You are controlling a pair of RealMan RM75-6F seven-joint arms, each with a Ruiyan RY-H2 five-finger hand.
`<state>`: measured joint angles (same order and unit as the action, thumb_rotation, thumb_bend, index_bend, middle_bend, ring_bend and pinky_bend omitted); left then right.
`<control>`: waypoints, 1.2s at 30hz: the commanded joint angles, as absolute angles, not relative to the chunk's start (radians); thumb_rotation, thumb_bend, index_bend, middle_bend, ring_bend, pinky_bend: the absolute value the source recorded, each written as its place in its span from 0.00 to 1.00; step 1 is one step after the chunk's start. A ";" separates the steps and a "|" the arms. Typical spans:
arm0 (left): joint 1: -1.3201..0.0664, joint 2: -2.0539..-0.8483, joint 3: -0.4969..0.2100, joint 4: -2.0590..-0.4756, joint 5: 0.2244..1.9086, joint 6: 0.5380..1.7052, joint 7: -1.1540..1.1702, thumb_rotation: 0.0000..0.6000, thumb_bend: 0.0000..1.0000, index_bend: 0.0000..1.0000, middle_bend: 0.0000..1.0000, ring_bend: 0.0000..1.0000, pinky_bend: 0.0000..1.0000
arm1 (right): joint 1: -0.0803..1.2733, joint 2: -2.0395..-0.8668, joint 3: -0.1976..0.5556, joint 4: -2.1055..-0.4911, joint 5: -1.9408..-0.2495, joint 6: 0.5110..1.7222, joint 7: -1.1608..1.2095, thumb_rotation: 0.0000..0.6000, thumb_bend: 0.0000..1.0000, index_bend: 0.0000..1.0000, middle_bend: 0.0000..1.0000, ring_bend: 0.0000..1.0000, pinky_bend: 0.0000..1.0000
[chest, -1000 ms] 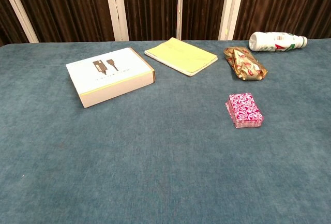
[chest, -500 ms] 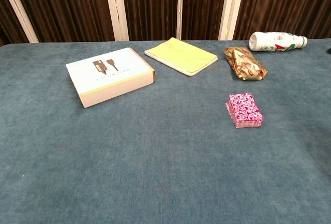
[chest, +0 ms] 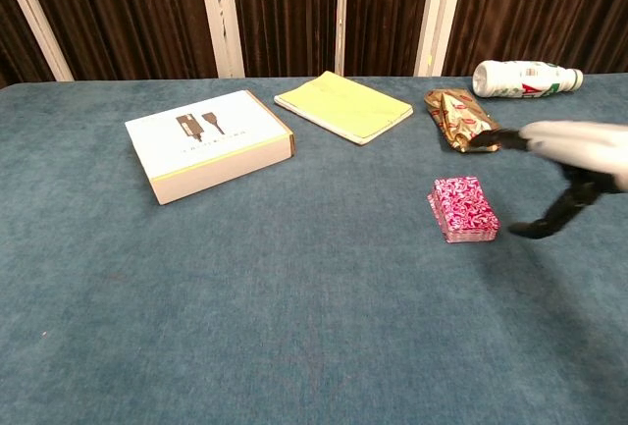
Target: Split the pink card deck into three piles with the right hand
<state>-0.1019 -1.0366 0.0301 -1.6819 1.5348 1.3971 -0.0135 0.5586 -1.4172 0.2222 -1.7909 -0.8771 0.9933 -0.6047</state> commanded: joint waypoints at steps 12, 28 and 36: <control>-0.112 -1.022 0.034 -1.693 1.524 1.368 -0.039 1.00 0.00 0.00 0.00 0.00 0.00 | 0.738 -1.531 0.252 -1.666 -0.621 0.986 -0.769 1.00 0.30 0.00 0.00 0.00 0.00; -0.117 -1.015 0.037 -1.703 1.515 1.352 -0.041 1.00 0.00 0.00 0.00 0.00 0.00 | 0.837 -1.539 0.223 -1.633 -0.434 0.988 -0.845 1.00 0.30 0.01 0.00 0.00 0.00; -0.118 -1.013 0.040 -1.707 1.518 1.349 -0.042 1.00 0.00 0.00 0.00 0.00 0.00 | 0.872 -1.543 0.208 -1.619 -0.362 0.997 -0.865 1.00 0.30 0.03 0.00 0.00 0.00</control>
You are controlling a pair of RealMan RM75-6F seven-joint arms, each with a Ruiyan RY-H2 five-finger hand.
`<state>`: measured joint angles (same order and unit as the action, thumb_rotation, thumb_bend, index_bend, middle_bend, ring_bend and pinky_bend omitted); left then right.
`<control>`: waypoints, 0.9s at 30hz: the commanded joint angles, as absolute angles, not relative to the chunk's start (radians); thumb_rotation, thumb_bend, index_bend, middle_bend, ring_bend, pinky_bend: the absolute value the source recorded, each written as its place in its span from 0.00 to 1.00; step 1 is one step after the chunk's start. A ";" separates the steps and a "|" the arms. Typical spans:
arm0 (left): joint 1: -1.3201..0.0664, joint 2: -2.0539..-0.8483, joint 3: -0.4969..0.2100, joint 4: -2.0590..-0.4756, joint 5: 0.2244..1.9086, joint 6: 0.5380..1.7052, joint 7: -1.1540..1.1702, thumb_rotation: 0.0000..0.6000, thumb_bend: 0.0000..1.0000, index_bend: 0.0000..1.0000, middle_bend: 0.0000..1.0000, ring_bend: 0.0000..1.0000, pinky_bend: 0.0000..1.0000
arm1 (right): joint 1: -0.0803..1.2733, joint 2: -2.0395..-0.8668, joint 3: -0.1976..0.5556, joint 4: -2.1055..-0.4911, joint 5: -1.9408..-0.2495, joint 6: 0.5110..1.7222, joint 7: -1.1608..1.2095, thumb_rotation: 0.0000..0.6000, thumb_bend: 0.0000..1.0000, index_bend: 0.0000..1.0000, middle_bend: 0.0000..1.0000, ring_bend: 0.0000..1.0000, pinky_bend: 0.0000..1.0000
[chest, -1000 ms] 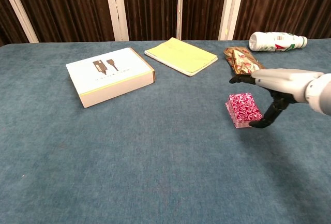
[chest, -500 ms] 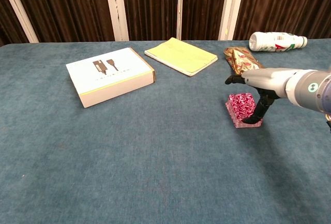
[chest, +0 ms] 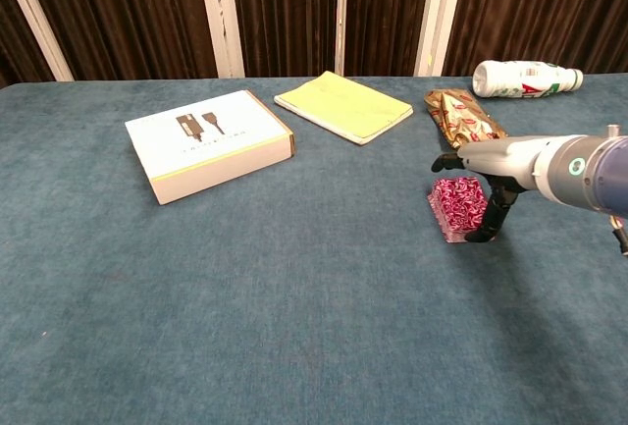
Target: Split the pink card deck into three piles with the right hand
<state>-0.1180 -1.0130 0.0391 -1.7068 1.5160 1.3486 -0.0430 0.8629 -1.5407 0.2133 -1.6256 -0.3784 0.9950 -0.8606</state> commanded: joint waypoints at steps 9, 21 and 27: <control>-0.119 -1.011 0.041 -1.707 1.519 1.348 -0.045 1.00 0.00 0.00 0.00 0.00 0.00 | 0.896 -1.556 0.195 -1.583 -0.319 0.998 -0.860 1.00 0.30 0.09 0.00 0.00 0.00; -0.119 -1.011 0.042 -1.708 1.520 1.348 -0.044 1.00 0.00 0.00 0.00 0.00 0.00 | 0.903 -1.564 0.176 -1.552 -0.305 0.992 -0.838 1.00 0.30 0.23 0.00 0.00 0.00; -0.119 -1.011 0.042 -1.709 1.520 1.349 -0.044 1.00 0.00 0.00 0.00 0.00 0.00 | 0.905 -1.565 0.171 -1.545 -0.307 0.992 -0.823 1.00 0.30 0.37 0.04 0.00 0.00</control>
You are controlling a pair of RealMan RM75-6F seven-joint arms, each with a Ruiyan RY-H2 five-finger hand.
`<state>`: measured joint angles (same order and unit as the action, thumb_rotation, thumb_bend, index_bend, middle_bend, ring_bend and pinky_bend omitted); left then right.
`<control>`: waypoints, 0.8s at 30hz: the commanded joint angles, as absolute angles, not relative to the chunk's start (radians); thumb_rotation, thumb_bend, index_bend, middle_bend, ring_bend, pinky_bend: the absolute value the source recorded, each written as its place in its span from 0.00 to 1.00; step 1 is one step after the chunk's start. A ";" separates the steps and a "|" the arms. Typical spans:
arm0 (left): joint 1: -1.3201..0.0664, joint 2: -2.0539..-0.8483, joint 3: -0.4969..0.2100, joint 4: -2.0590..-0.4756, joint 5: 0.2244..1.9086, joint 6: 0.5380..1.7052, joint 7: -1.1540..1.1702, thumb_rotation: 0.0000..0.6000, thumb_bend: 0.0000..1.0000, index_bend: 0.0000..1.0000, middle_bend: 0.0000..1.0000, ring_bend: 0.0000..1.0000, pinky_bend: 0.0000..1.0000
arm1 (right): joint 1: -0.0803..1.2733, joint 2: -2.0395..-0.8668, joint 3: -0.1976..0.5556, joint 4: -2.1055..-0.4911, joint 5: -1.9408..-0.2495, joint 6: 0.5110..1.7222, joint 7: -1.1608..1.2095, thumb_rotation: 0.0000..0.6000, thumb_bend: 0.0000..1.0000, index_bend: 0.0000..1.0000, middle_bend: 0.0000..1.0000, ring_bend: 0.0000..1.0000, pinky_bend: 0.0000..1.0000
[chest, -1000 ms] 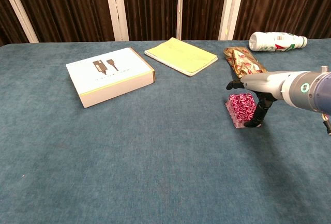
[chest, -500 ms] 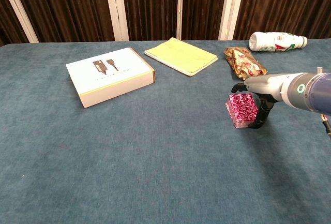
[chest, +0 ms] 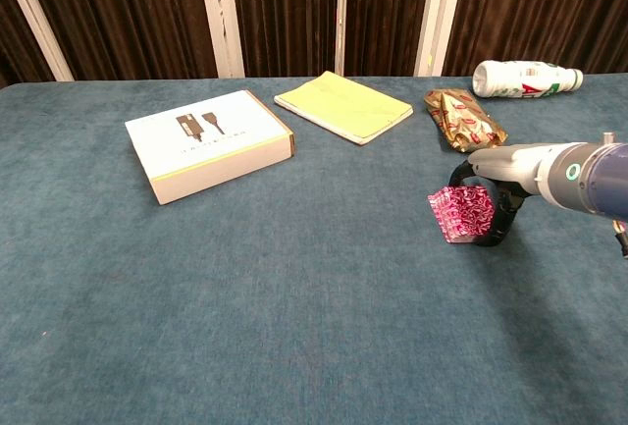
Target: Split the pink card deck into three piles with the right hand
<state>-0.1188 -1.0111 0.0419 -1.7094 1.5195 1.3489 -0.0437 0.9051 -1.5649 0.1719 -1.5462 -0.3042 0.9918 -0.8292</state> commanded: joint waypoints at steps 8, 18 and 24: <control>-0.119 -1.011 0.042 -1.710 1.520 1.350 -0.046 1.00 0.00 0.00 0.00 0.00 0.00 | 0.899 -1.565 0.173 -1.548 -0.358 1.001 -0.782 1.00 0.30 0.58 0.15 0.00 0.00; -0.119 -1.011 0.040 -1.703 1.520 1.353 -0.049 1.00 0.00 0.00 0.00 0.00 0.00 | 0.885 -1.528 0.158 -1.586 -0.396 1.013 -0.757 1.00 0.31 0.59 0.15 0.00 0.00; -0.119 -1.014 0.039 -1.703 1.516 1.353 -0.038 1.00 0.00 0.00 0.00 0.00 0.00 | 0.863 -1.483 0.140 -1.599 -0.396 1.001 -0.735 1.00 0.31 0.59 0.15 0.00 0.00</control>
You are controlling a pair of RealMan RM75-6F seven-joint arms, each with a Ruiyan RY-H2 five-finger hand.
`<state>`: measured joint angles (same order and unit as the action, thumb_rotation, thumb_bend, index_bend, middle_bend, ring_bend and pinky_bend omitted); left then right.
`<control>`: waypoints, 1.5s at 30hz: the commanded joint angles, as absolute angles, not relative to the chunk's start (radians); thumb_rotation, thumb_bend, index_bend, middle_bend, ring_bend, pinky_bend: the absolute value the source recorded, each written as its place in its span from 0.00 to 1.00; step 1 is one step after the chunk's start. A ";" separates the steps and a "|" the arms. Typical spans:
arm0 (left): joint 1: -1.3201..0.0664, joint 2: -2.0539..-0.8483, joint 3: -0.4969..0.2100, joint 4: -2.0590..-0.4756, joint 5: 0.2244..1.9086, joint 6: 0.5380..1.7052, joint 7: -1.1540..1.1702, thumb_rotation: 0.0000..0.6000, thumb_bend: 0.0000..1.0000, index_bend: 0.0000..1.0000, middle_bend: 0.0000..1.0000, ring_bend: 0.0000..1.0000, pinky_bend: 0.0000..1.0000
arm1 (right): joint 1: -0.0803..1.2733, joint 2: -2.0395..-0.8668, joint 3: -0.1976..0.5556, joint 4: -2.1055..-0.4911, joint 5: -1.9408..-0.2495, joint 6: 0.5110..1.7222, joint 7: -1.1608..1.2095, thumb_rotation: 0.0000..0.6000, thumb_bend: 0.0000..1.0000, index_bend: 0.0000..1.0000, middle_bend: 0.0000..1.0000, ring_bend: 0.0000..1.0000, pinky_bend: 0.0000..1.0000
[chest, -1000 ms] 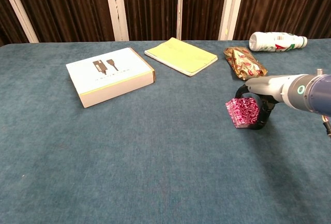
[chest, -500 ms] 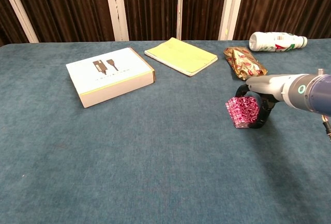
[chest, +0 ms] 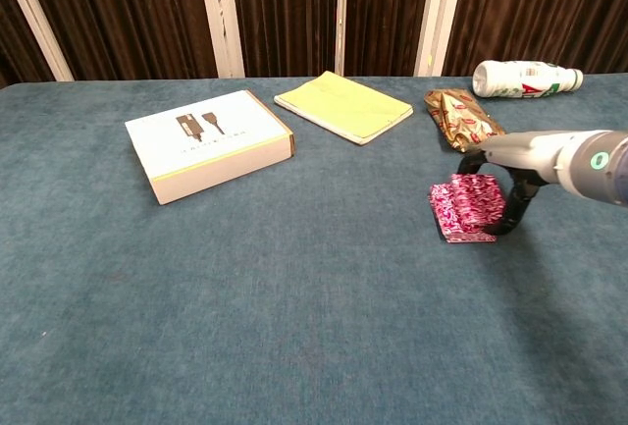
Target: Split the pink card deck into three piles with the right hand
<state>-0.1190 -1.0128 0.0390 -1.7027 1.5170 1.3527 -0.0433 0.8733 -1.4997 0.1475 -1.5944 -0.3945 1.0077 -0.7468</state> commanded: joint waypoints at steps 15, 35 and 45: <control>-0.116 -1.029 0.034 -1.716 1.496 1.354 0.014 1.00 0.00 0.00 0.00 0.00 0.00 | 0.803 -1.375 0.092 -1.577 -0.409 0.929 -0.653 1.00 0.31 0.55 0.15 0.00 0.00; -0.115 -1.026 0.033 -1.717 1.494 1.354 0.009 1.00 0.00 0.00 0.00 0.00 0.00 | 0.820 -1.371 0.057 -1.570 -0.395 0.907 -0.661 1.00 0.25 0.00 0.00 0.00 0.00; -0.117 -1.025 0.034 -1.719 1.494 1.351 0.007 1.00 0.00 0.00 0.00 0.00 0.00 | 0.840 -1.372 0.080 -1.635 -0.436 0.930 -0.653 1.00 0.25 0.00 0.00 0.00 0.00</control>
<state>-0.1165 -1.0246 0.0337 -1.7187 1.4939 1.3514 0.0075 0.8363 -1.3688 0.0768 -1.6304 -0.4317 0.9265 -0.6541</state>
